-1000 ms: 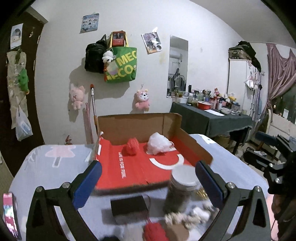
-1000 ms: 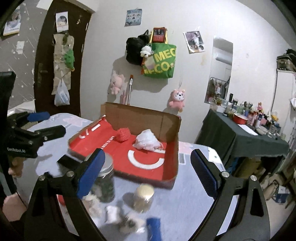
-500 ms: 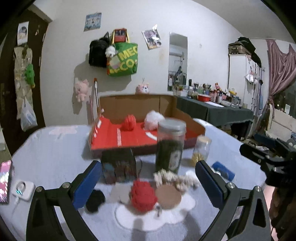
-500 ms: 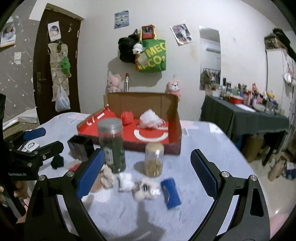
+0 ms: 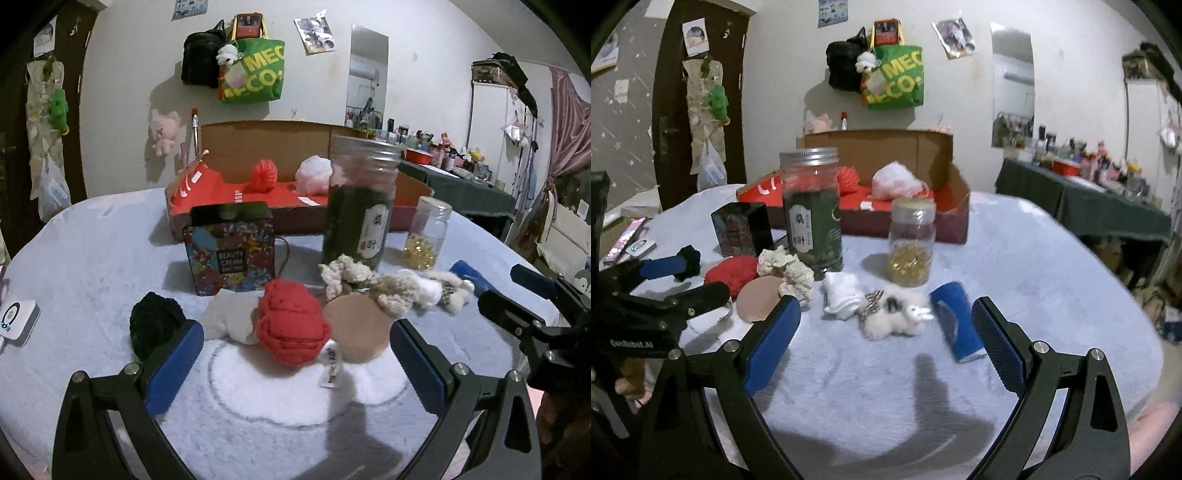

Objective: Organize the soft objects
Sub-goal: 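Grasp the red knitted ball with the left tool while the right tool grasps the cream knitted scrunchie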

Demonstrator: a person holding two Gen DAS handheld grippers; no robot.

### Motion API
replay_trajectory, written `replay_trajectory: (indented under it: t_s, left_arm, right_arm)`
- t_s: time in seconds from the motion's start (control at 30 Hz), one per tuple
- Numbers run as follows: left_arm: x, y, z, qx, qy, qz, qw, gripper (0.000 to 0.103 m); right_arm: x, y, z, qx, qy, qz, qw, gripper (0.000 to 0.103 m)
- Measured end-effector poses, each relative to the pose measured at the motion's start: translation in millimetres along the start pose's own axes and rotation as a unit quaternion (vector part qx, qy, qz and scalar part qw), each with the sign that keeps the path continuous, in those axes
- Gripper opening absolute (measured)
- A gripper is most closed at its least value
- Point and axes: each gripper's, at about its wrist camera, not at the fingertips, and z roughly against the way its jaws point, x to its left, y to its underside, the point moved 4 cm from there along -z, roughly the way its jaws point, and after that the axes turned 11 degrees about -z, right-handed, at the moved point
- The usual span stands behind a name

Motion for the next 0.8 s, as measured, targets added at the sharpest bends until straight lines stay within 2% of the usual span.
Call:
replay_trajectory:
  t_s: [0.2, 0.37, 0.5, 0.63, 0.67, 0.7, 0.73, 0.77, 0.8]
  left_arm:
    - [4.0, -3.4, -4.0, 0.003, 0.000, -0.006, 1.0000, 0.101]
    - [8.3, -7.3, -12.9, 0.013, 0.006, -0.018, 0.9997, 0.093]
    - [11.3, -6.7, -19.7, 0.025, 0.011, -0.026, 0.9993, 0.082]
    - [13.9, -5.5, -25.7, 0.035, 0.018, -0.035, 0.9986, 0.069]
    - [14.0, -5.2, -27.0, 0.037, 0.027, -0.035, 0.9983, 0.061]
    - [14.1, -5.0, -27.6, 0.038, 0.036, -0.035, 0.9980, 0.056]
    - [12.5, -4.8, -28.4, 0.040, 0.054, -0.036, 0.9971, 0.045]
    - [11.7, -4.7, -28.4, 0.040, 0.054, -0.039, 0.9970, 0.045]
    - [11.1, -5.0, -27.1, 0.037, 0.054, -0.043, 0.9970, 0.045]
  right_arm:
    - [3.4, -2.7, -19.2, 0.033, -0.032, -0.018, 0.999, 0.095]
    - [17.6, -7.9, -32.9, 0.048, -0.065, 0.001, 0.997, 0.095]
    - [34.8, -11.9, -46.3, 0.063, -0.091, 0.028, 0.993, 0.094]
    - [47.5, -13.7, -62.0, 0.083, -0.101, 0.051, 0.990, 0.076]
    - [49.7, -12.8, -67.1, 0.093, -0.106, 0.053, 0.989, 0.073]
    - [51.8, -10.7, -73.4, 0.106, -0.109, 0.056, 0.987, 0.063]
    - [53.6, -9.1, -77.7, 0.117, -0.110, 0.058, 0.985, 0.050]
    - [55.7, -6.9, -82.4, 0.129, -0.108, 0.063, 0.984, 0.046]
    - [56.8, -5.9, -82.6, 0.131, -0.113, 0.065, 0.983, 0.036]
